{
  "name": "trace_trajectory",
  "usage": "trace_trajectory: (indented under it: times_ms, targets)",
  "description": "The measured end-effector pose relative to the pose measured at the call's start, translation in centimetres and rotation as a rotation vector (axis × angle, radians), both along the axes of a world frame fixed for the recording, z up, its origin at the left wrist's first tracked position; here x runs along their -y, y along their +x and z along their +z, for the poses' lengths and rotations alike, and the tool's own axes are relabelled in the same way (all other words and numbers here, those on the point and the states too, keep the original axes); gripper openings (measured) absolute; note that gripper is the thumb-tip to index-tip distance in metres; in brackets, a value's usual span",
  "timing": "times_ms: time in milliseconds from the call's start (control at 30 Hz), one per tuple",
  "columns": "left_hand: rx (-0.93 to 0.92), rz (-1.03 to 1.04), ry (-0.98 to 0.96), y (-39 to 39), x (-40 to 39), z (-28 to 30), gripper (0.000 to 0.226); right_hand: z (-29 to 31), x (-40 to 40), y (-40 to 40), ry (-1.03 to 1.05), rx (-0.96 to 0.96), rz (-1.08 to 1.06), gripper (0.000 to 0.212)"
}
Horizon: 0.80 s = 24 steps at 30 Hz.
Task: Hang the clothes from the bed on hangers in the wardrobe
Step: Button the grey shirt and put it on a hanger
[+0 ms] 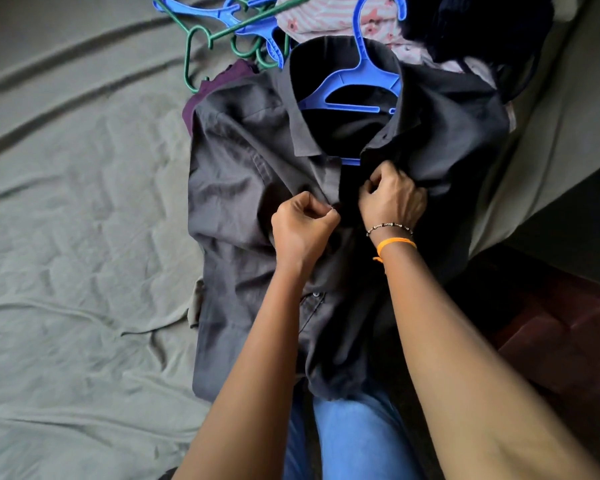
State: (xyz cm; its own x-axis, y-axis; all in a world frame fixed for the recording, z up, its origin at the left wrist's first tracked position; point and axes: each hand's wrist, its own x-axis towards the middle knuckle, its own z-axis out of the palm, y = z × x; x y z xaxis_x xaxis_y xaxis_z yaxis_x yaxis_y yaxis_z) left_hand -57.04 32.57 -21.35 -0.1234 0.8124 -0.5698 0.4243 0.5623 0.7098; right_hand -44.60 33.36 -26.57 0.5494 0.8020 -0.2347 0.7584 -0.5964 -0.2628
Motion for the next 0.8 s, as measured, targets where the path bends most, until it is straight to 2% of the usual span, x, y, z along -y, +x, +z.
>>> trace_trajectory:
  times_ms: [100, 167, 233, 333, 433, 500, 633, 800]
  targets:
    - [-0.003, -0.040, 0.007, 0.2, -0.1, 0.6, 0.011, -0.2, -0.1, -0.4, -0.040, 0.088, 0.103, 0.018]
    - [0.009, -0.047, 0.038, 0.2, -0.2, 0.5, 0.018, -0.4, -0.6, -0.5, -0.054, 0.070, 0.078, 0.021]
    - [0.023, -0.034, 0.067, 0.0, -0.5, 0.3, 0.023, -0.3, -0.7, 0.0, -0.004, -0.096, 0.019, 0.016]
    - [0.024, -0.082, 0.093, -0.1, -0.7, 0.0, 0.020, 0.6, 0.4, 0.9, 0.189, -0.460, -0.095, 0.004]
    - [0.088, -0.093, 0.096, 0.2, -1.0, 0.3, 0.011, 2.5, 1.6, 1.4, 0.350, -0.775, -0.239, 0.027]
    - [0.138, -0.081, 0.102, 0.6, -1.1, 0.7, 0.009, 3.3, 2.2, 1.6, 0.379, -0.930, -0.289, 0.027]
    - [0.201, -0.054, 0.079, 1.2, -1.4, 1.4, 0.008, 4.3, 2.9, 1.2, 0.456, -0.987, -0.309, 0.018]
    - [0.296, -0.019, 0.045, 1.5, -1.7, 1.8, 0.009, 5.3, 3.0, 1.1, 0.523, -0.863, -0.300, 0.019]
